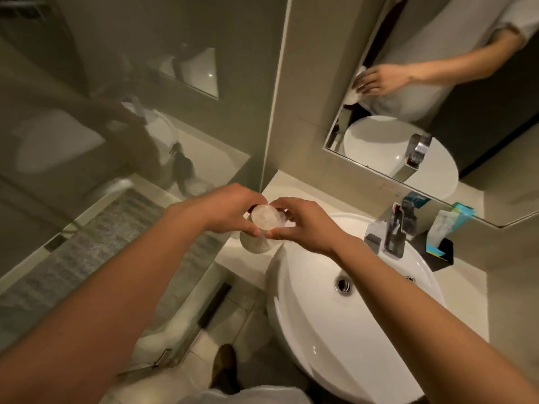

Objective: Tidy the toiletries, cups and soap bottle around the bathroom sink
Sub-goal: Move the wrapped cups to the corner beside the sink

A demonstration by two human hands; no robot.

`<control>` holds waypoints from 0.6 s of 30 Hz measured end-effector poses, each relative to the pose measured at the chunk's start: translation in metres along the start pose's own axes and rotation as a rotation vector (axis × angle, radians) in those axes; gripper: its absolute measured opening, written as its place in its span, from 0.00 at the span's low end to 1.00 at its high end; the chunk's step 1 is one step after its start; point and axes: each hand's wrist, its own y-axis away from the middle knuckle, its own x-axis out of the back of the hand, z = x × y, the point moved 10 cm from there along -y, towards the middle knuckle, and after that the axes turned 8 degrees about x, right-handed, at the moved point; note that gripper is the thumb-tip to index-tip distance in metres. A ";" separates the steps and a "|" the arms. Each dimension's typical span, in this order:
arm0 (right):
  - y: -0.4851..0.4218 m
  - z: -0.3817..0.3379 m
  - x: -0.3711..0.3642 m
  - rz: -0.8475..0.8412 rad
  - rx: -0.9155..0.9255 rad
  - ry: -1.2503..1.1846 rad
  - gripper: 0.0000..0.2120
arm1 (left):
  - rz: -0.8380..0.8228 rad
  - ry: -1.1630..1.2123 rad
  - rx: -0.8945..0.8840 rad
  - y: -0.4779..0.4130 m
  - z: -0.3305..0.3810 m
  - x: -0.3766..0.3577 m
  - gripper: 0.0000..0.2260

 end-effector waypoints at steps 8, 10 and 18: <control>0.094 0.032 0.106 0.186 -0.094 0.016 0.25 | 0.016 -0.127 -0.219 -0.037 0.142 0.013 0.20; 0.124 0.046 0.129 0.233 -0.134 0.033 0.25 | -0.001 -0.161 -0.286 -0.046 0.183 0.006 0.21; 0.258 0.119 0.202 0.429 -0.326 0.057 0.24 | -0.069 -0.203 -0.528 -0.077 0.343 -0.042 0.23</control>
